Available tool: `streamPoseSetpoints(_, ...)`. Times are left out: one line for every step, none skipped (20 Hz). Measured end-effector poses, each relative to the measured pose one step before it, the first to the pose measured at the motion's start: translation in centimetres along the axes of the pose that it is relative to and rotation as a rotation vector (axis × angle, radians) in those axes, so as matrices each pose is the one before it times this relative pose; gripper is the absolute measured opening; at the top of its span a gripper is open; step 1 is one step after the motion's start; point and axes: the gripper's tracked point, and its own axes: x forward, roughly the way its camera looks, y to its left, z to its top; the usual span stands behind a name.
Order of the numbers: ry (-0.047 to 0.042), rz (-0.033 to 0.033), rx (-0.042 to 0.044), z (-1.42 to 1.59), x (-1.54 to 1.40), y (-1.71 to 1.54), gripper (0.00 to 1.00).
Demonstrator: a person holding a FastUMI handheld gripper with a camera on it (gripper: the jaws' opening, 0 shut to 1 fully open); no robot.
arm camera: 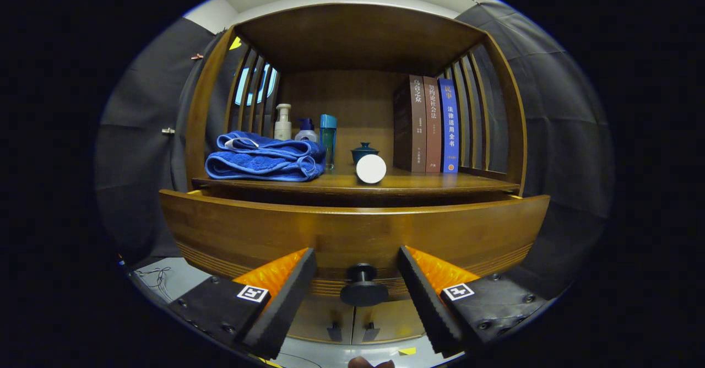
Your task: Pull open the drawer, take out the items inside it, and place them on the countertop above the cabinet.
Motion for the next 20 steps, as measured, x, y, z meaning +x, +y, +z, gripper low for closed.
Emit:
streamPoseSetpoints(0.00388,-0.00134,0.00137,-0.038,0.492,-0.038,0.99)
streamPoseSetpoints(0.00075,-0.00124,-0.00017,0.103,0.429,0.116,0.99)
streamPoseSetpoints(0.00318,-0.00190,0.00153,0.027,0.524,-0.032,0.99)
streamPoseSetpoints(-0.00105,-0.00173,-0.00084,0.108,0.430,0.088,0.99)
streamPoseSetpoints(0.00120,-0.00260,-0.00038,-0.042,0.552,0.015,0.99)
streamPoseSetpoints(-0.00075,-0.00085,-0.00018,0.064,0.389,0.053,0.99)
streamPoseSetpoints(0.00018,-0.00105,0.00105,0.033,0.351,0.025,0.99)
streamPoseSetpoints(0.00006,0.00015,-0.00037,0.057,0.444,0.016,0.99)
streamPoseSetpoints(0.00095,-0.00033,-0.00166,0.050,0.414,0.045,0.99)
streamPoseSetpoints(0.00019,-0.00062,-0.00167,0.049,0.370,0.000,0.99)
streamPoseSetpoints(0.00519,0.00146,-0.00009,-0.055,0.400,0.009,0.99)
streamPoseSetpoints(0.00052,-0.00001,0.00558,-0.097,-0.274,0.015,0.99)
streamPoseSetpoints(-0.01393,0.00114,-0.00424,0.251,0.160,-0.012,1.00)
streamPoseSetpoints(0.00212,0.00078,-0.01022,-0.065,0.257,-0.088,1.00)
streamPoseSetpoints(-0.00035,0.00057,-0.00419,-0.087,-0.187,-0.107,0.99)
streamPoseSetpoints(0.00309,0.00065,0.00118,0.154,0.019,-0.056,0.99)
streamPoseSetpoints(-0.00343,0.00029,0.00447,0.273,0.038,-0.111,0.99)
streamPoseSetpoints(-0.00827,-0.00468,-0.00184,0.484,-0.062,-0.161,0.99)
streamPoseSetpoints(-0.01171,-0.01116,-0.00837,0.725,-0.196,-0.413,0.99)
streamPoseSetpoints(-0.00931,-0.00545,-0.00197,0.730,-0.371,-0.144,0.99)
